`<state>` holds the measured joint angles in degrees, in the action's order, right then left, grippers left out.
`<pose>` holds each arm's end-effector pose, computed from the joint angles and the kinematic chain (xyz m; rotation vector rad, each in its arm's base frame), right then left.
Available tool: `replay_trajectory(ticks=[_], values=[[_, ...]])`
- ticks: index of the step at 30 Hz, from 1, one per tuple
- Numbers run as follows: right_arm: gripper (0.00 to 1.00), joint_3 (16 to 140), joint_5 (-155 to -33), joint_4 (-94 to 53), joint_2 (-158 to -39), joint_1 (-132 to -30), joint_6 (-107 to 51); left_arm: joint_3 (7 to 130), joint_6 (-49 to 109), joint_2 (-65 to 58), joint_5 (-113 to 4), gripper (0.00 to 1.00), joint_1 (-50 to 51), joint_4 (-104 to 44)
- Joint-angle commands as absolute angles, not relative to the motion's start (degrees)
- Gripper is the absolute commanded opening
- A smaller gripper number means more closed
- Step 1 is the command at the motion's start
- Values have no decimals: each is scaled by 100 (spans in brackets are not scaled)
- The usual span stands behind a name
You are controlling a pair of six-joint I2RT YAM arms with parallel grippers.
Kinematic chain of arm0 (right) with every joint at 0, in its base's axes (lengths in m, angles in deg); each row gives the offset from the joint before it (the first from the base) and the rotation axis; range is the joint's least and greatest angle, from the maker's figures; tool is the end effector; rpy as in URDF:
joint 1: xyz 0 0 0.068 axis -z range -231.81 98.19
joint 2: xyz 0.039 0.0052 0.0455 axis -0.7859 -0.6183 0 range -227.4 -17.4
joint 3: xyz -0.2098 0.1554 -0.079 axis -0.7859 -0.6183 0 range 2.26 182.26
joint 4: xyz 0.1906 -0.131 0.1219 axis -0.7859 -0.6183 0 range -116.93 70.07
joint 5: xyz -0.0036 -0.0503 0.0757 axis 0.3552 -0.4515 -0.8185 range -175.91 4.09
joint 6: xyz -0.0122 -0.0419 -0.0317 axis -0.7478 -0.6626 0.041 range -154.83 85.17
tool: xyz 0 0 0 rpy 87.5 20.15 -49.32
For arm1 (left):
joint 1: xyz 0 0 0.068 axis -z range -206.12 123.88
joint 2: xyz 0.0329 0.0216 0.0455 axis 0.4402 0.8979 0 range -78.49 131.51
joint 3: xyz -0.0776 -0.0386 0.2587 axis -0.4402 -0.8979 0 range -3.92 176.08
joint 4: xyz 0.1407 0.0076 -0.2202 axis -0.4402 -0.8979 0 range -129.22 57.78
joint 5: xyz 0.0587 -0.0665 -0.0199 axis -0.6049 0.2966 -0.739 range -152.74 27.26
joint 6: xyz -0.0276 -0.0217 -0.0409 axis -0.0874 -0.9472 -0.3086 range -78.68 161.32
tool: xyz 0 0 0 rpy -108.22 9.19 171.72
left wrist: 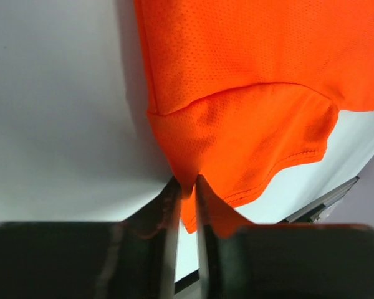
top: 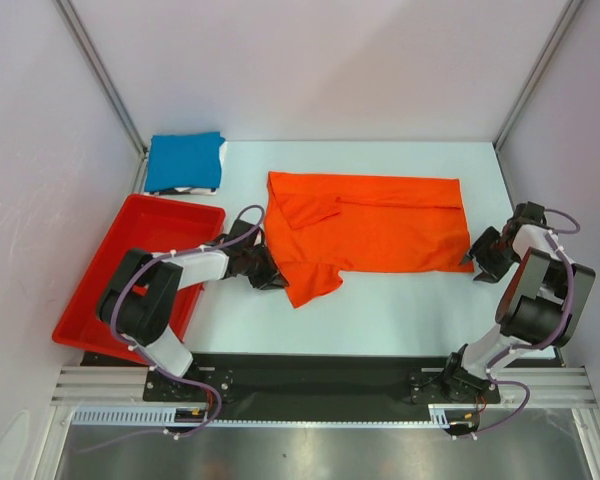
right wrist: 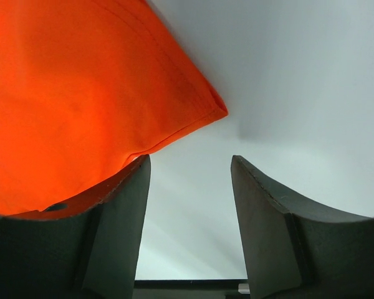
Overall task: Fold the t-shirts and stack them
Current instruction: Fold the tshirt
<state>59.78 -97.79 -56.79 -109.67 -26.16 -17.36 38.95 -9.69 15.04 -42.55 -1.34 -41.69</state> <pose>0.2738 -0.1234 0.1836 0.9839 2.6179 0.2579 0.2595 -0.1334 0.1324 -0.5090 2.7751 -0.8575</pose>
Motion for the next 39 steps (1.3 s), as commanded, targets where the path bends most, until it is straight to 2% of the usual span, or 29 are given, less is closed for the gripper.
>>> replay_trajectory(ticks=[1,10,14,17,21,24,27,28,29,33,35,37,39], values=[[59,5887,-9742,-5404,-11144,-2474,-1831,4099,-747,1634,-4367,17,-186,-4153],[54,5957,-9856,-5113,-11522,-2289,-1734,4257,-289,1643,-4437,0,-186,-4435],[53,5931,-9979,-4938,-11680,-2271,-1437,4293,-237,1660,-4411,0,-186,-4461],[47,5922,-10137,-4771,-11838,-2263,-1243,4319,-184,1696,-4376,0,-186,-4470],[43,5948,-10191,-4639,-11979,-2263,-1058,4319,-157,1661,-4358,0,-186,-4470],[33,5957,-10121,-4691,-11988,-2254,-1031,4345,-131,1617,-4358,0,-186,-4496],[15,5887,-10007,-4814,-11892,-2254,-1075,4389,-61,1512,-4437,0,-186,-4602],[5,5826,-9954,-4919,-11857,-2254,-1118,4381,-35,1415,-4463,0,-186,-4645],[1,5773,-9858,-4963,-11822,-2254,-1145,4372,-17,1362,-4533,0,-186,-4707],[0,5465,-9804,-5069,-11549,-2263,-1338,4249,45,1107,-4604,0,-186,-4760],[11,5351,-9760,-5078,-11400,-2263,-1487,4188,45,1028,-4604,0,-186,-4769],[11,5333,-9786,-5130,-11347,-2263,-1593,4178,36,984,-4613,0,-186,-4795],[21,5316,-9830,-5113,-11285,-2263,-1690,4187,45,957,-4622,0,-186,-4786]])
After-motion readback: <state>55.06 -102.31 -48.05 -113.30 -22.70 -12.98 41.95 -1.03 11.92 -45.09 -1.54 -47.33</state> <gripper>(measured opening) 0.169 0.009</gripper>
